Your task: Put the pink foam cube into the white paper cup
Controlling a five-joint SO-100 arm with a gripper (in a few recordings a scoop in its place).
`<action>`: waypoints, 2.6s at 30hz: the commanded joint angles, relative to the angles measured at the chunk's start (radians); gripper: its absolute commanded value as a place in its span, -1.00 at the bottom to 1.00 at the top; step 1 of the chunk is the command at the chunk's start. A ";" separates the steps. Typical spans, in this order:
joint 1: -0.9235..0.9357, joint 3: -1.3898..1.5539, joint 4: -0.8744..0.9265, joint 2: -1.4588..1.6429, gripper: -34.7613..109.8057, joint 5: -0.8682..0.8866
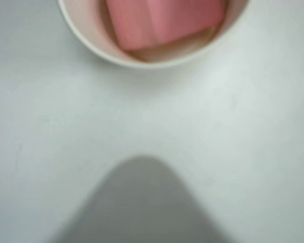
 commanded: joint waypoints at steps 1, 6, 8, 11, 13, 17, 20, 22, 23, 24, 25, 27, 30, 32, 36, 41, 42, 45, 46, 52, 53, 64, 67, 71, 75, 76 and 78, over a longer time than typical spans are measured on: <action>-0.025 0.101 -0.092 0.103 -0.52 0.031; -0.014 0.256 -0.143 0.221 -0.52 0.075; -0.012 0.308 -0.143 0.258 -0.52 0.089; -0.011 0.388 -0.146 0.325 -0.52 0.106; -0.011 0.431 -0.147 0.368 -0.52 0.109; -0.012 0.509 -0.155 0.443 -0.52 0.109; -0.012 0.611 -0.222 0.554 -0.52 0.083; -0.005 0.712 -0.305 0.666 -0.52 0.043; -0.002 0.761 -0.331 0.723 -0.52 0.034; 0.003 0.801 -0.353 0.773 -0.52 0.018; 0.006 0.831 -0.362 0.810 -0.52 0.014; 0.011 0.871 -0.370 0.862 -0.52 -0.006; 0.018 0.908 -0.391 0.910 -0.52 -0.038; 0.028 0.920 -0.440 0.911 -0.52 -0.077; 0.052 0.940 -0.532 0.916 -0.52 -0.147; 0.066 0.979 -0.678 0.916 -0.52 -0.241; 0.067 0.989 -0.709 0.916 -0.52 -0.261; 0.071 1.025 -0.802 0.916 -0.52 -0.318; 0.072 1.034 -0.824 0.916 -0.52 -0.328; 0.087 1.088 -0.896 0.916 -0.52 -0.385; 0.089 1.100 -0.911 0.916 -0.52 -0.387; 0.163 1.137 -0.948 0.916 -0.52 -0.394; 0.195 1.137 -0.939 0.916 -0.52 -0.385; 0.218 1.137 -0.891 0.917 -0.52 -0.364; 0.241 1.137 -0.787 0.917 -0.52 -0.293; 0.244 1.137 -0.753 0.917 -0.52 -0.272; 0.247 1.137 -0.680 0.917 -0.52 -0.221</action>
